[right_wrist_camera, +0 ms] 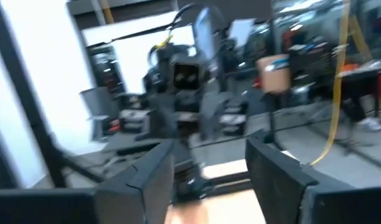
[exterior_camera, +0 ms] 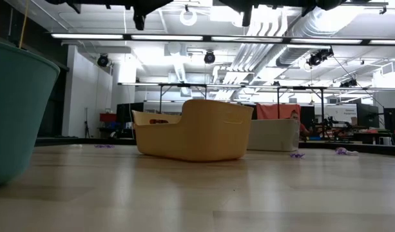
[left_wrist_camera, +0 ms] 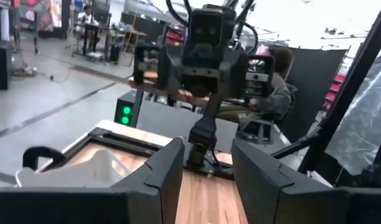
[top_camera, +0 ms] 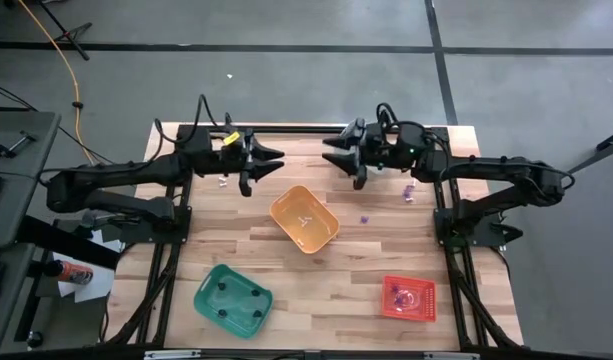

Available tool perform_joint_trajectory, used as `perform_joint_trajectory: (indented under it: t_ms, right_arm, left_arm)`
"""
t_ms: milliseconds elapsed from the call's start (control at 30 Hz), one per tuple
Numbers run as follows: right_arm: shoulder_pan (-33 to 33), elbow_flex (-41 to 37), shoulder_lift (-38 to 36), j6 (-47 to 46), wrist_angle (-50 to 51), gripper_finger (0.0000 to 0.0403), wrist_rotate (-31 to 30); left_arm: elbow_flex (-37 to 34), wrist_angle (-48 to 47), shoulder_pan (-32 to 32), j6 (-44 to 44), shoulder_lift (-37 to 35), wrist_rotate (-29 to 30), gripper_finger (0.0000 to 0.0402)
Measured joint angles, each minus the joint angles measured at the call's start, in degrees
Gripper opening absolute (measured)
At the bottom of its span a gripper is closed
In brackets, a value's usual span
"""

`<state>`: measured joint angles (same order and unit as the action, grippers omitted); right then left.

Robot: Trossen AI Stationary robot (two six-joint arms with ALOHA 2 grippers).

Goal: Sort Halloween decoration
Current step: Put the purple spider toy into the orange bin

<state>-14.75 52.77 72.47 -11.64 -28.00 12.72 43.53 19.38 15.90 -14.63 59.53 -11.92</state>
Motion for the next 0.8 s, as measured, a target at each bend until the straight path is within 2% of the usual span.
perform_joint_trajectory:
  t_ms: [133, 300, 800]
  right_arm:
    - [0.0, 0.0, 0.0, -2.4, 2.7, 0.0131, 2.9]
    - [0.1, 0.0, 0.0, -1.7, 4.2, 0.0018, 4.6]
    - [0.3, 0.0, 0.0, 1.6, 5.1, 0.0001, 4.4]
  left_arm:
    - [0.0, 1.4, -0.2, 1.3, 1.1, 0.0, 0.0126]
    - [0.0, 1.3, -0.1, 1.7, 0.3, -2.4, 0.0126]
    - [0.0, -6.0, -0.1, 1.8, -3.2, -3.1, 0.0126]
